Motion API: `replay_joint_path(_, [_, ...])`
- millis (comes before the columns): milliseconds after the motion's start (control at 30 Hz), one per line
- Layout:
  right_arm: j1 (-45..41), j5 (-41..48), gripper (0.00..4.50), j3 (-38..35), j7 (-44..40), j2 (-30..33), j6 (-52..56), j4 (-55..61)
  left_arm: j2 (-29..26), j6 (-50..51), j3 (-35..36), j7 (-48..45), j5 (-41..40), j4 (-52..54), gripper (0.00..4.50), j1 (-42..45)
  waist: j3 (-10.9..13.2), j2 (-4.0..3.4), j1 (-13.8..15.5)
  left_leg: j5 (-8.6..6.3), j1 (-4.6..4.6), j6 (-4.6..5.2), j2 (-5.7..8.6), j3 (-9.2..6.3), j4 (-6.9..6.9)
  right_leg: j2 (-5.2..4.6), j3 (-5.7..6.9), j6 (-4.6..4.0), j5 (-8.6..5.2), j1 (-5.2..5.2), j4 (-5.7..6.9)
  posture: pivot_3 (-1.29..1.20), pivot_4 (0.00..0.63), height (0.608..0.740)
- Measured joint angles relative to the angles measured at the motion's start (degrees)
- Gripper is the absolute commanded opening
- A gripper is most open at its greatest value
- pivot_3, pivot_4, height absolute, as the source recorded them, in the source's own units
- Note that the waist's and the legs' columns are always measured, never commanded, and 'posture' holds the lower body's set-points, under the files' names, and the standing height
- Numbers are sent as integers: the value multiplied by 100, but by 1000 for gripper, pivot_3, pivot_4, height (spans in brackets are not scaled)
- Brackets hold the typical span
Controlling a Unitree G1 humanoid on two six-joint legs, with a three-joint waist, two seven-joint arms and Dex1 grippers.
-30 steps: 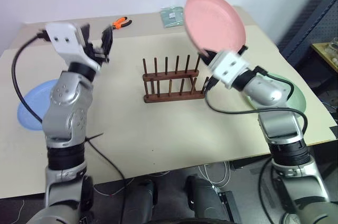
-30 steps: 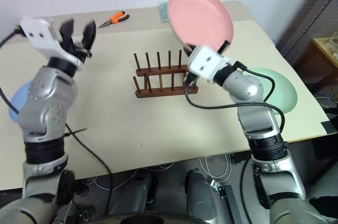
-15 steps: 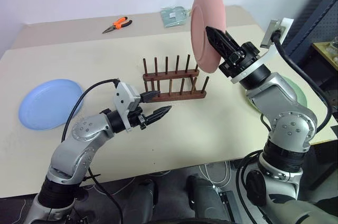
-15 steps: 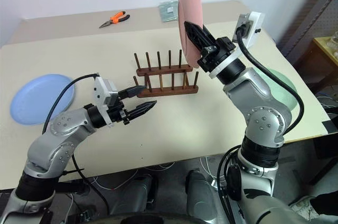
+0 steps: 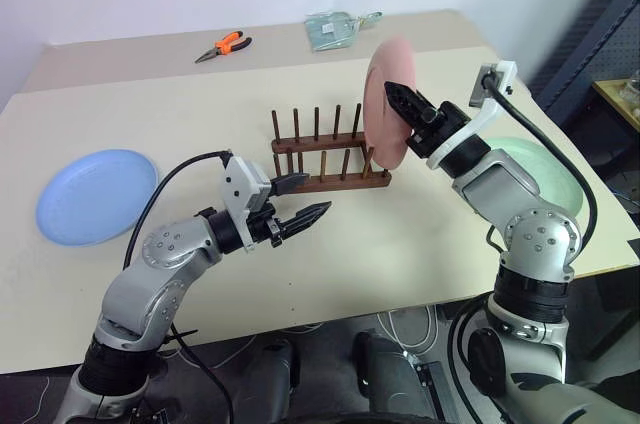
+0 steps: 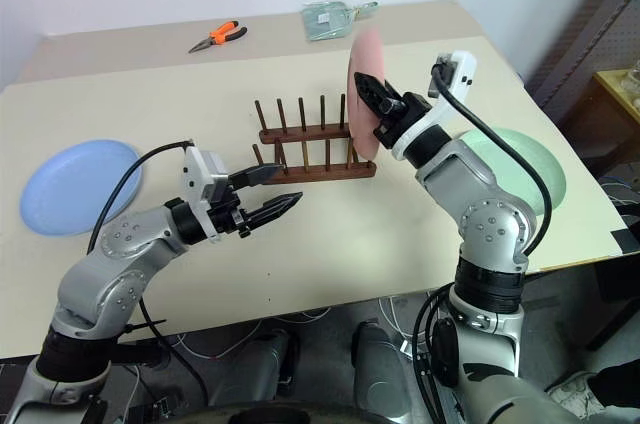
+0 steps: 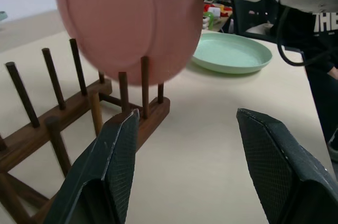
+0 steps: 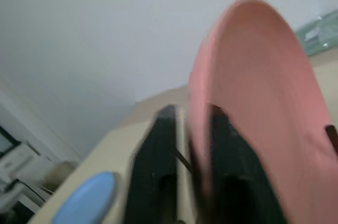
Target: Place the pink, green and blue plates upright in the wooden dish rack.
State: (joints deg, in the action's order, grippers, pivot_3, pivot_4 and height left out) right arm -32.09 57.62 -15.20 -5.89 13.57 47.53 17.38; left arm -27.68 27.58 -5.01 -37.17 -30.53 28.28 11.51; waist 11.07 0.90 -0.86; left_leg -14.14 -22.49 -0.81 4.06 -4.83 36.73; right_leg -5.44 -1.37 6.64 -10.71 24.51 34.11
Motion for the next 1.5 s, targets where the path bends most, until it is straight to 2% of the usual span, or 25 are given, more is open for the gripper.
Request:
replay_joint_path(100, [3, -339, 3534, 208, -238, 354, -85, 4, 76, 41, -64, 6, 0, 0, 3040, -52, 0, 0, 1, 0, -1, 0, 0, 1, 0, 0, 0, 0, 0, 0, 0, 0, 150, 739])
replay_joint_path(233, [266, -637, 3534, 136, -988, 1356, -275, 156, 77, 62, -67, 9, 1, 11, 3040, -146, 0, 0, 44, -2, -6, 3, 4, -1, 2, -3, 3, 5, -5, -6, -7, 0, 150, 739])
replay_joint_path(367, [1376, -1038, 3534, -226, -2237, 2847, -603, 473, 68, 76, -51, -10, -3, 9, 3040, -186, 0, 0, 80, -8, -13, 14, 7, 1, 9, -10, 5, 12, -11, -7, -12, 0, 150, 739])
replay_joint_path(433, [2242, -1813, 3534, -117, -2737, 3629, -941, 463, 38, 73, -40, -53, 2, -13, 3040, -203, 0, 2, 93, -9, -13, 15, 6, 11, 14, -11, 5, 26, -21, -8, -13, 0, 150, 739])
replay_joint_path(467, [2509, -2198, 3534, 19, -2829, 3826, -1099, 372, 24, 72, -43, -91, 6, -21, 3040, -202, 0, 2, 73, -9, -10, 15, 4, 14, 15, -11, 2, 26, -21, -8, -13, 0, 150, 739])
replay_joint_path(600, [2928, -3817, 3534, 808, -2581, 4114, -1713, -331, 61, 42, -141, -241, 58, -121, 3040, -136, 0, 0, 4, -10, -5, 14, -2, 22, 25, -14, 2, 18, -16, -9, -11, 0, 150, 739])
replay_joint_path(733, [2824, -4885, 2311, 1348, -2073, 4066, -1982, -929, 146, 25, -263, -304, 127, -245, 3040, 50, 1, -2, 29, -10, -10, 15, 1, 19, 25, -15, 3, 17, -15, -7, -12, 0, 150, 739])
replay_joint_path(767, [2747, -5083, 1669, 1426, -1964, 3981, -2041, -1026, 159, 19, -273, -337, 130, -262, 3040, 70, 0, 1, 24, -10, -10, 16, 1, 19, 25, -15, 4, 17, -14, -8, -13, 0, 150, 739])
replay_joint_path(867, [2663, -5321, 111, 1445, -1806, 3710, -2067, -1198, 171, -39, -278, -397, 171, -292, 3040, 56, 0, 1, 40, -10, -11, 16, 2, 16, 27, -15, 4, 2, -4, -8, -12, 0, 150, 739])
replay_joint_path(1067, [2167, -5502, 40, 1256, -1732, 3505, -2179, -1167, 116, -103, -257, -396, 279, -302, 3040, -47, 3, -4, 10, -10, -11, 16, 2, 17, 27, -14, 4, 20, -14, -6, -10, 0, 150, 739])
replay_joint_path(1200, [1111, -4716, 40, 529, -1703, 2943, -2105, -641, 130, -295, -180, -309, 423, -336, 3040, -147, 9, -14, -8, -10, -9, 16, -2, 15, 25, -10, 3, 20, -13, -4, -4, 0, 150, 739])
replay_joint_path(1267, [130, -3459, 40, -95, -1575, 2298, -1700, -128, 277, -512, -66, -128, 571, -483, 3040, -201, 14, -23, 3, -10, -9, 16, -2, 7, 25, -10, 4, 8, -4, -3, -1, 0, 150, 739])
replay_joint_path(1367, [-843, -913, 40, -740, -1132, 1718, -1061, 708, 400, -836, 105, 82, 746, -736, 3040, -301, 11, -16, 71, -10, -16, 16, -3, -21, 19, -9, 28, 12, 0, -7, -6, 0, 150, 739])
replay_joint_path(1433, [-951, 848, 40, -815, -676, 1307, -884, 1196, 421, -962, 274, 160, 783, -915, 3040, -411, 3, -3, 114, -16, -16, 22, -2, -23, 13, -12, 30, 8, -3, -7, -9, 0, 150, 739])
replay_joint_path(1500, [-862, 2221, 40, -599, -95, 879, -857, 1393, 414, -1068, 415, 195, 810, -1021, 3040, -521, 4, -6, 120, -16, -19, 23, 1, -14, 14, -18, 22, 4, -5, -5, -16, 0, 150, 739])
